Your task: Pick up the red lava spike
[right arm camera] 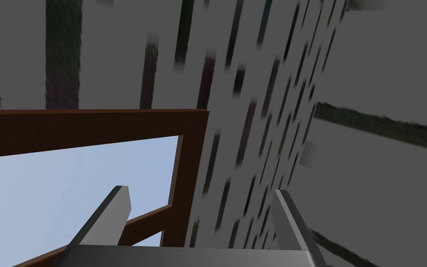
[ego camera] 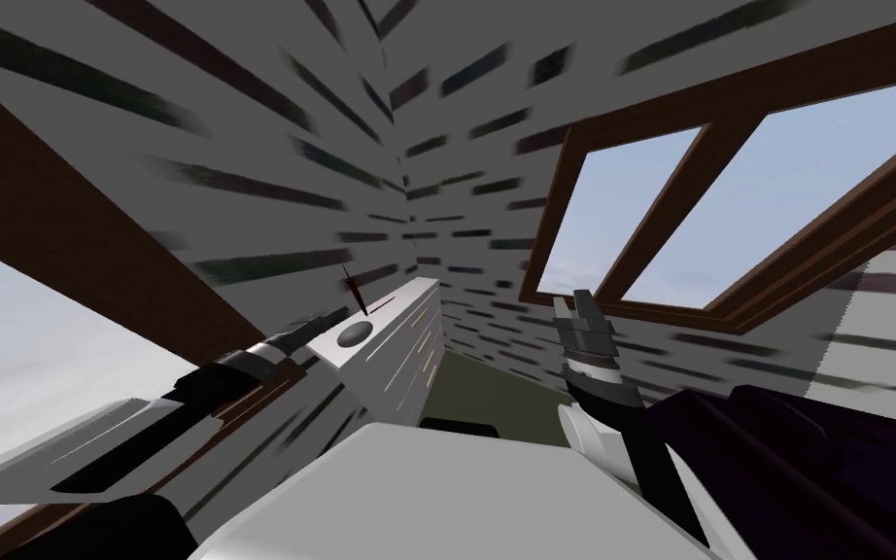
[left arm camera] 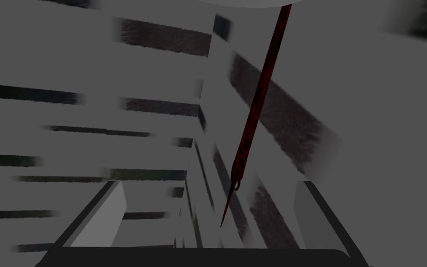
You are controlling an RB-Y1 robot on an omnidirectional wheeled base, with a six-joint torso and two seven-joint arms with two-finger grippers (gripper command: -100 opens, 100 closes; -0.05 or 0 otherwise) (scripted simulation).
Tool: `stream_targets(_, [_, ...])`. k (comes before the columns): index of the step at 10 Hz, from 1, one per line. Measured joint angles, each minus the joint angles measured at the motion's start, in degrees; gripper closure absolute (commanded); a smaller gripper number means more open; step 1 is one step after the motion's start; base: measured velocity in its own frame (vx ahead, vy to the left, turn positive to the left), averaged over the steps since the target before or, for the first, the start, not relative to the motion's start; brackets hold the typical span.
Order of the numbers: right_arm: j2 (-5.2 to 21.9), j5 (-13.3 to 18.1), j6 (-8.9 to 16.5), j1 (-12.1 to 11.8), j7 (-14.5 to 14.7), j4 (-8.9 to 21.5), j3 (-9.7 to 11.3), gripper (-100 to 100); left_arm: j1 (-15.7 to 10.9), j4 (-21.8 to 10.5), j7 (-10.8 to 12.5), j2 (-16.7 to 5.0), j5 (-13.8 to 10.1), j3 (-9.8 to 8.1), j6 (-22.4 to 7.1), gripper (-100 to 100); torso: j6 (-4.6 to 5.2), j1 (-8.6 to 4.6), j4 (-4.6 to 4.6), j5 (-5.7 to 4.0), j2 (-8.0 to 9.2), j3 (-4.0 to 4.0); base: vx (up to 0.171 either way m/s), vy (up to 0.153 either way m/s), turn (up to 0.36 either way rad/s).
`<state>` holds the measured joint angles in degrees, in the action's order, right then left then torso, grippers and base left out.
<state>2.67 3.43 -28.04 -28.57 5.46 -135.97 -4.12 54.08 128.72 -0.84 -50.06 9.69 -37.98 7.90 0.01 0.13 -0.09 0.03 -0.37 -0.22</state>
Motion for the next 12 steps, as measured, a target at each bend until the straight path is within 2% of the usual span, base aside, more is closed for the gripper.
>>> stream_targets(5, [0.0,0.0,0.0,0.0,0.0,0.0,0.0,0,4.0,-1.77,-1.83,-5.89,1.23,-5.11,-3.12,-100,0.0,0.0,0.0,0.0,-0.01,-0.01,0.084,0.039,-0.113])
stream_targets(6, [0.0,0.0,0.0,0.0,0.0,0.0,0.0,0,4.06,-1.81,-1.92,-6.04,1.26,-5.24,-3.31,0,-0.05,-0.08,0.03,0.0,0.15,0.08,0.008,0.004,0.005])
stream_targets(7, [0.0,0.0,0.0,0.0,0.0,0.0,0.0,0,4.05,-1.81,-1.91,-6.03,1.26,-5.22,-3.29,-100,-0.05,-0.14,0.07,-0.02,0.29,0.17,-0.046,0.013,0.005])
stream_targets(8, [0.0,0.0,0.0,0.01,0.0,0.0,0.0,0,2.27,-3.24,-1.57,-7.33,1.49,-3.58,-4.02,-100,-0.03,-0.11,0.1,-0.01,0.47,0.26,-0.075,0.016,-0.005])
stream_targets(9, [0.0,0.0,0.0,0.01,0.0,0.0,0.0,0,0.78,-3.31,-1.23,-7.87,1.61,-2.12,-4.98,-100,-0.04,-0.11,0.14,-0.01,0.6,0.35,-0.044,0.008,-0.002])
stream_targets(10, [0.0,0.0,0.0,0.01,0.0,0.0,0.0,0,-0.3,-3.49,-1.12,-8.02,1.66,-1.39,-5.27,-100,-0.05,-0.14,0.14,-0.02,0.57,0.34,-0.071,0.004,0.006])
stream_targets(11, [-0.01,0.0,0.0,0.01,0.0,0.0,0.0,0,-1.9,-4.87,-0.65,-9.54,1.79,0.03,-6.13,-100,-0.04,-0.14,0.15,-0.02,0.63,0.37,-0.065,0.015,-0.002])
stream_targets(12, [0.0,0.0,0.0,0.01,0.0,0.0,0.0,0,-3.39,-5.34,-0.34,-10.09,1.97,1.59,-6.92,-100,-0.05,-0.12,0.16,-0.01,0.63,0.37,-0.026,0.013,-0.001])
